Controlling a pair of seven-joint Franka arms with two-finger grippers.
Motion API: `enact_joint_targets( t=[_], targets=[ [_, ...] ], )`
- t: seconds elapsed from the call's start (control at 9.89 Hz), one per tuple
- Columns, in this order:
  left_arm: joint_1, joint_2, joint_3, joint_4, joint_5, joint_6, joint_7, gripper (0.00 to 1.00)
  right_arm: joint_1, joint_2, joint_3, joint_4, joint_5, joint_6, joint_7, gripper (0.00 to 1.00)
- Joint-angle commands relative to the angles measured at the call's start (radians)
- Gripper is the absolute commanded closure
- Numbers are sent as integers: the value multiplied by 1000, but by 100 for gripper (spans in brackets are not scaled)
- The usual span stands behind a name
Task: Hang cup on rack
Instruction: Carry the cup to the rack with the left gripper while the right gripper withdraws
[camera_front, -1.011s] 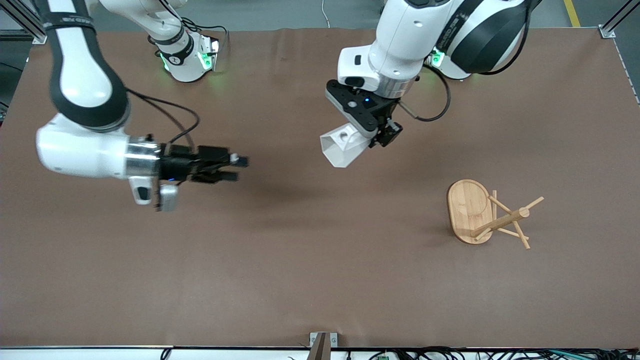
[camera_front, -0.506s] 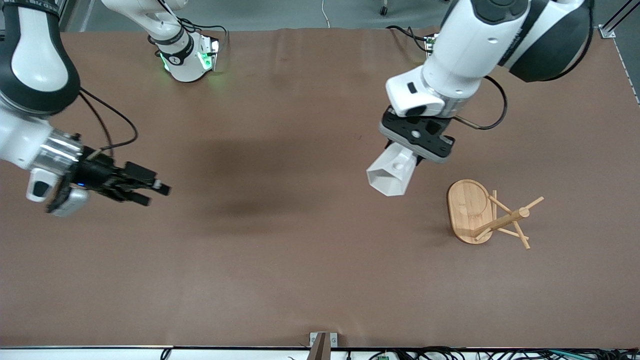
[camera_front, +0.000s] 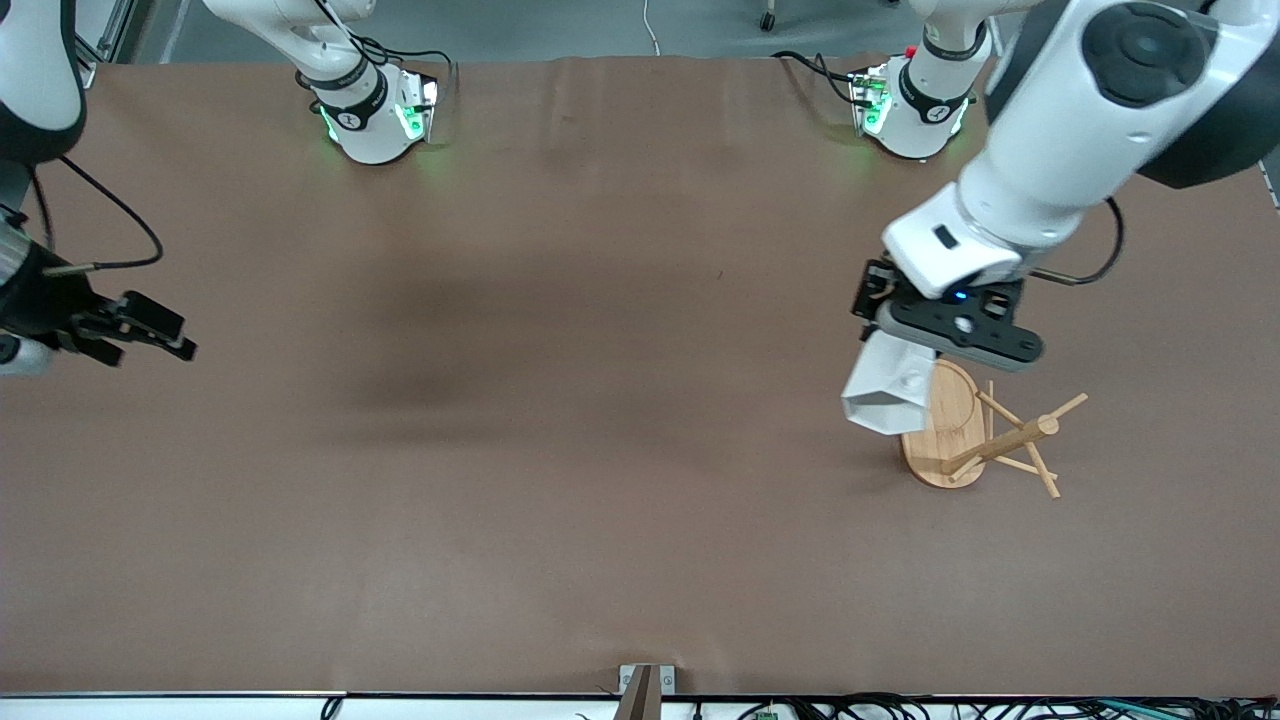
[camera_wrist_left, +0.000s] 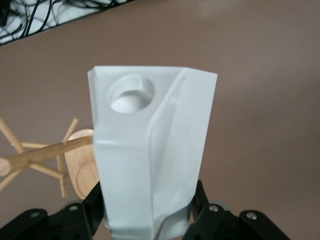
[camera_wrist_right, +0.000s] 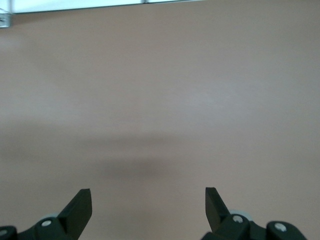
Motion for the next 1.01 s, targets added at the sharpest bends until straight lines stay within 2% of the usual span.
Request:
enact_joint_targets(
  t=[0.0, 0.1, 0.2, 0.3, 0.51, 0.71, 0.91],
  targets=[
    [22, 11, 10, -53, 5, -29, -31, 74, 0, -5, -12, 137, -50, -158, 48, 0],
    [12, 6, 33, -74, -2, -23, -31, 74, 0, -9, -23, 188, -48, -246, 48, 0],
    [-17, -6, 94, -100, -51, -13, -13, 74, 6, -44, -44, 198, -44, -337, 52, 0],
    [-67, -20, 172, -123, -109, 7, -7, 75, 5, -69, -49, 195, -44, -359, 43, 0],
    [-166, -40, 297, -180, -139, 49, 18, 75, 5, -78, -72, 195, -47, -387, 42, 0],
    [-224, -78, 387, -287, -168, 121, 47, 74, 0, -78, -72, 196, -47, -388, 37, 0],
    [-238, -106, 434, -372, -218, 176, 140, 74, 9, -77, -73, 207, -48, -396, 41, 0]
  ],
)
